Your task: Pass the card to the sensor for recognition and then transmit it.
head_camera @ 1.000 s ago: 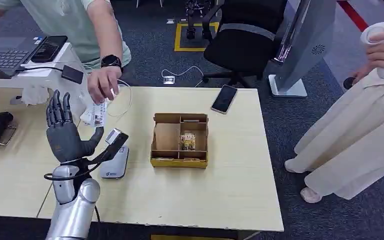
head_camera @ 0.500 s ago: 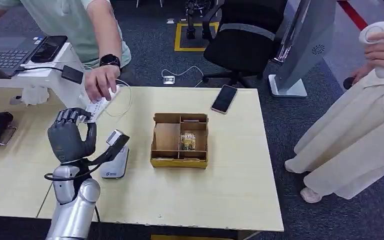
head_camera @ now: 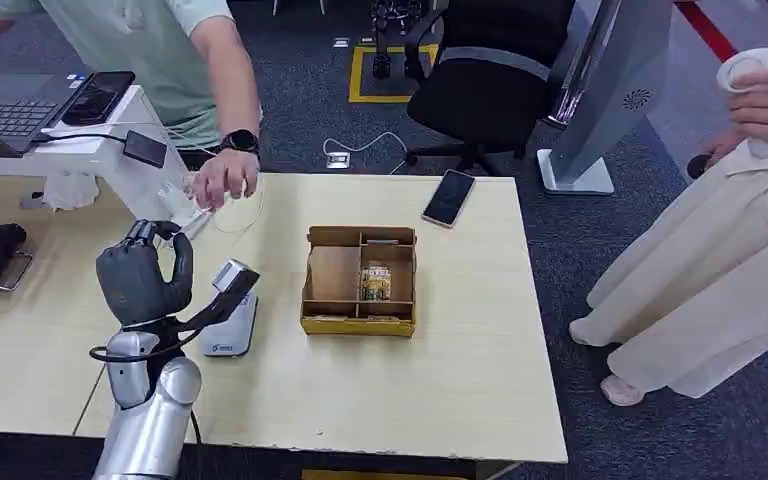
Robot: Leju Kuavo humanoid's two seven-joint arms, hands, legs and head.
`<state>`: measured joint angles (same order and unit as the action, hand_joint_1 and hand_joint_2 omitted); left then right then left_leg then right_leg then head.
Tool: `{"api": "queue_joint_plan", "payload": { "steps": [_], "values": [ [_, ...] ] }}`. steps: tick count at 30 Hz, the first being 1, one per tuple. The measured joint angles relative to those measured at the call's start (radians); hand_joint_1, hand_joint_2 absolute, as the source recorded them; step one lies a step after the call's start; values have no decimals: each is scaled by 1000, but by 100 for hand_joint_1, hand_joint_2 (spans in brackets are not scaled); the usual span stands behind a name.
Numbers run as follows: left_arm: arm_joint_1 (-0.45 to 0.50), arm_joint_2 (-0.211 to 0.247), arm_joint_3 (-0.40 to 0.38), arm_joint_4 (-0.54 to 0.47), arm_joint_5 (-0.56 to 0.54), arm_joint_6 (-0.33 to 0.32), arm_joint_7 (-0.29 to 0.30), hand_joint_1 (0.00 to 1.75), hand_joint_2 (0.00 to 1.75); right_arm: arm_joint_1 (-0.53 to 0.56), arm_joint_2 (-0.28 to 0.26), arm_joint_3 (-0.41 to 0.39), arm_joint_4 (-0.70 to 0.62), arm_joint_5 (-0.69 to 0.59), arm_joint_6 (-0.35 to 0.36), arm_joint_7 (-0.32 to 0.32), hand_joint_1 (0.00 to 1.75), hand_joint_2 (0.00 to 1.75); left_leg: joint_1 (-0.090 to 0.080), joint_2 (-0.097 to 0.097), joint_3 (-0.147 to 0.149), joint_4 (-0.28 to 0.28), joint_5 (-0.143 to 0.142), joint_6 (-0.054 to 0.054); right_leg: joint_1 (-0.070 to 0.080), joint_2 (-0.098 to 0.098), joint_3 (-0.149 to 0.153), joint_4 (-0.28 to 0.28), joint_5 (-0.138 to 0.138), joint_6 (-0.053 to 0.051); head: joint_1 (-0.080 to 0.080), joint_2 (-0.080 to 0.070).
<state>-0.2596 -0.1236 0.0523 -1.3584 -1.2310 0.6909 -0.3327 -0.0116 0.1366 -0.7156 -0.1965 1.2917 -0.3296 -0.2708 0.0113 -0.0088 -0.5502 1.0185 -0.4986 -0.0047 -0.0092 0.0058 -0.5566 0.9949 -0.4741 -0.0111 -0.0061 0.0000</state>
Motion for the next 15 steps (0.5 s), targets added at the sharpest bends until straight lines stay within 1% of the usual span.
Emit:
{"api": "queue_joint_plan", "payload": {
  "steps": [4, 8, 14, 15],
  "values": [
    [1, -2, -1, 7, 18, 0, 0, 175, 175, 0, 0, 0, 0, 1, 0, 1, 0, 175, 0, 0, 0, 0, 0, 0, 0, 0, 0, 0, 0, 0, 0, 0],
    [1, 3, -20, 21, 76, 0, 22, 175, 175, 0, 0, 0, 0, 1, 2, 2, 0, 175, 0, 0, 0, 0, 0, 0, 0, 0, 0, 0, 0, 0, 0, 0],
    [2, 8, -38, 39, 87, 0, 30, 175, 175, 0, 0, -1, 0, 1, 2, 4, 0, 175, 0, 0, 0, 0, 0, 0, 0, 0, 0, 0, 0, 0, 0, 0],
    [2, 11, -41, 40, 103, 0, 37, 175, 175, 0, 0, -1, 0, 1, 2, 4, 0, 175, 0, 0, 0, 0, 0, 0, 0, 0, 0, 0, 0, 0, 0, 0]
  ]
}}
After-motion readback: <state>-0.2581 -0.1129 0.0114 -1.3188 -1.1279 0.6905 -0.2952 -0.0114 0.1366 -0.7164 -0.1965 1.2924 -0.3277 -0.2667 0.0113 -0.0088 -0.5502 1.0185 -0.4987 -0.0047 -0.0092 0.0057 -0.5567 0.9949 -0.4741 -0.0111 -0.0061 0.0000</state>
